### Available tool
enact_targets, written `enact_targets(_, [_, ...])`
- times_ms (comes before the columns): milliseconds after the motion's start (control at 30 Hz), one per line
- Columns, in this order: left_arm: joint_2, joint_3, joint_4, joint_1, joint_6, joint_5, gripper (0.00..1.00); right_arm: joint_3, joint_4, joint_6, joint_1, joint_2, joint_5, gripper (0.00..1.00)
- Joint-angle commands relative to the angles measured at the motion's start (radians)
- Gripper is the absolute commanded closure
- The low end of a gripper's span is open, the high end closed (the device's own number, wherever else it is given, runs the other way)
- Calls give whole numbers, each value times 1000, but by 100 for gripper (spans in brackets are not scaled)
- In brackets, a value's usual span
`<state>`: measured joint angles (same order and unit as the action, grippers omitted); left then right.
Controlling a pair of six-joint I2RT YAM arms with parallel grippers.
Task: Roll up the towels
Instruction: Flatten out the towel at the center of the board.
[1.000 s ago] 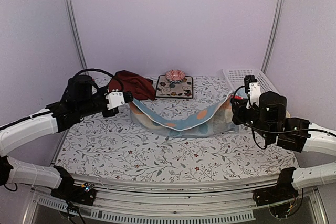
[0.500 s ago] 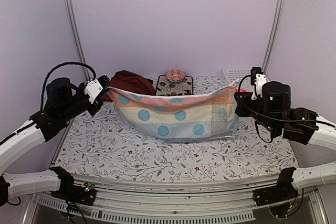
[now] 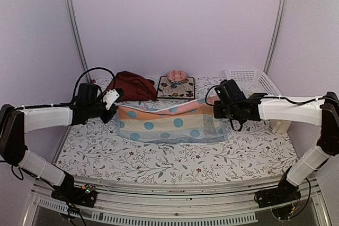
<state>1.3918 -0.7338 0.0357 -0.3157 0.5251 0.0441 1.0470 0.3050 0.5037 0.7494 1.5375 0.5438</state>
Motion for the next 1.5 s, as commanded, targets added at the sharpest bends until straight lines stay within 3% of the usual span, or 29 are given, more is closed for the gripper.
enact_targets(0, [-18, 32, 69, 0, 52, 55, 100, -1, -21, -30, -2, 59, -105, 97])
enact_targets(300, [-68, 164, 130, -18, 135, 96, 100, -85, -38, -30, -1, 131, -158, 88])
enact_targets(500, [-66, 199, 148, -39, 152, 85, 100, -67, -51, -106, 2, 163, -255, 57])
enact_targets(600, [-67, 199, 148, -45, 149, 83, 100, -77, -79, -149, 4, 149, -278, 48])
enact_targets(1000, [-16, 184, 159, -61, 120, 87, 100, -10, -20, -281, 70, 233, -123, 44])
enact_targets(1233, [15, 170, 155, -63, 105, 57, 100, 65, 94, -426, 186, 287, 18, 26])
enact_targets(1467, [12, 160, 141, -63, 98, 82, 100, 120, 188, -568, 200, 307, -16, 23])
